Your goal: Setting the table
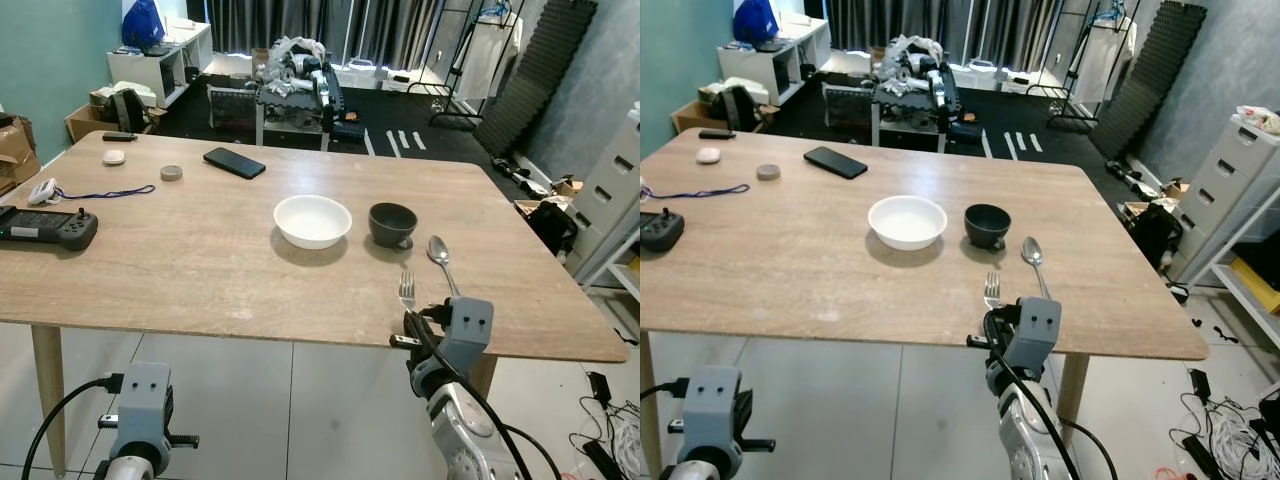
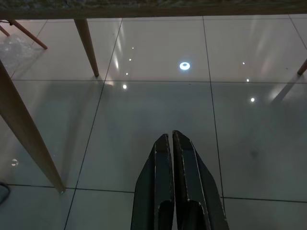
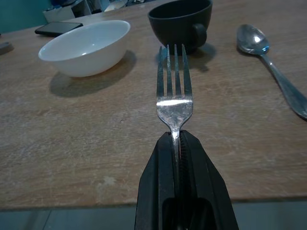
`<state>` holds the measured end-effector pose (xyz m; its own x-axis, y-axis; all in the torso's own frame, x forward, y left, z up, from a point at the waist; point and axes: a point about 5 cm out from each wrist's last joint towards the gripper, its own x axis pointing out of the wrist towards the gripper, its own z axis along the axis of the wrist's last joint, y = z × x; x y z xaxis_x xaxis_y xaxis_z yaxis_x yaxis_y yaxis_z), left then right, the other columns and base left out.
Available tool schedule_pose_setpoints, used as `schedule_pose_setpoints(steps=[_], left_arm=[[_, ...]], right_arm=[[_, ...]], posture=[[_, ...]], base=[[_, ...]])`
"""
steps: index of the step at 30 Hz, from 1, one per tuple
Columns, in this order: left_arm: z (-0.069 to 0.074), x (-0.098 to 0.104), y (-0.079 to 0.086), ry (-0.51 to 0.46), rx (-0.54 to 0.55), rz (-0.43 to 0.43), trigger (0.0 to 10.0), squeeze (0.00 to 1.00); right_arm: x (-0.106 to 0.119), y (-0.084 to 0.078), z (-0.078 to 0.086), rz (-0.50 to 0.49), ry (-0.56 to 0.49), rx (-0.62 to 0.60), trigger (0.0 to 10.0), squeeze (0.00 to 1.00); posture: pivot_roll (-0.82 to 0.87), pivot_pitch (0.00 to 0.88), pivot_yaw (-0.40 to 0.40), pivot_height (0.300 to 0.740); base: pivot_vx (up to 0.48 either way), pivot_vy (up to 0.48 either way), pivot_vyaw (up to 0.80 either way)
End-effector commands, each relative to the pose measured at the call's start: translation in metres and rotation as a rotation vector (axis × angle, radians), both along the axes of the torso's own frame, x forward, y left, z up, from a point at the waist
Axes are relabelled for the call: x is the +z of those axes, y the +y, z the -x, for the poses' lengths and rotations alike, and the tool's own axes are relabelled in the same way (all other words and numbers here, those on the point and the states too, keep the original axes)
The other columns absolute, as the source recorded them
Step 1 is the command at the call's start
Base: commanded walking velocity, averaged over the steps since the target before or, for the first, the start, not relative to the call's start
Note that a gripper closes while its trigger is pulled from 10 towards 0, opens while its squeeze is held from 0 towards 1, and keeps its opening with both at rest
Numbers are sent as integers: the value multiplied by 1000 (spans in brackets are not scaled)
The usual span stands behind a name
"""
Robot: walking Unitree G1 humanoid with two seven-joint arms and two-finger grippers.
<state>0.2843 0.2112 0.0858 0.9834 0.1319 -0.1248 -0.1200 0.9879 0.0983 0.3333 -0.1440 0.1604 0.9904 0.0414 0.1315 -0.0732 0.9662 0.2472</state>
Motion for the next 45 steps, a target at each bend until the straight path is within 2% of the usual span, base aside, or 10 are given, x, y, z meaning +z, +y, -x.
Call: schedule_pose_setpoints(steps=[1,8,10,11,14,20,27,29,36,45], left_arm=[[4,-7,-2,32,-1,7,10000,0],[4,-7,-1,37,-2,2,10000,0],[5,-5,-2,33,-5,-1,10000,0],[5,-5,-2,33,-5,-1,10000,0],[8,6,-3,4,1,5,10000,0],[23,19,0,-25,15,12,10000,0],[26,27,5,-37,26,9,10000,0],[22,31,3,-47,9,4,10000,0],[7,48,-5,-101,-27,-9,10000,0],[-1,52,-6,-103,-39,-28,10000,0]], right_arm=[[-7,-3,2,1,28,-12,10000,0],[7,3,-8,70,-18,2,10000,0],[15,11,-26,142,2,14,10000,0],[15,11,-26,142,2,14,10000,0],[34,16,-57,158,39,-15,10000,0],[39,7,-69,178,68,-96,10000,0],[44,-3,-69,138,37,-115,10000,0],[46,-15,-62,97,-15,-131,10000,0],[50,-29,-47,43,-132,-166,10000,0],[48,-28,-41,23,-161,-174,10000,0]], posture=[[71,115,12,740],[77,119,18,740],[113,136,14,740],[113,136,14,740],[155,165,1,740],[204,198,-4,740],[194,206,2,740],[170,203,11,740],[133,171,25,740],[126,152,32,740]], base=[[0,0,0],[0,0,0],[0,0,0],[0,0,0],[0,0,0],[0,0,0],[0,0,0],[0,0,0],[64,0,0],[470,0,0]])
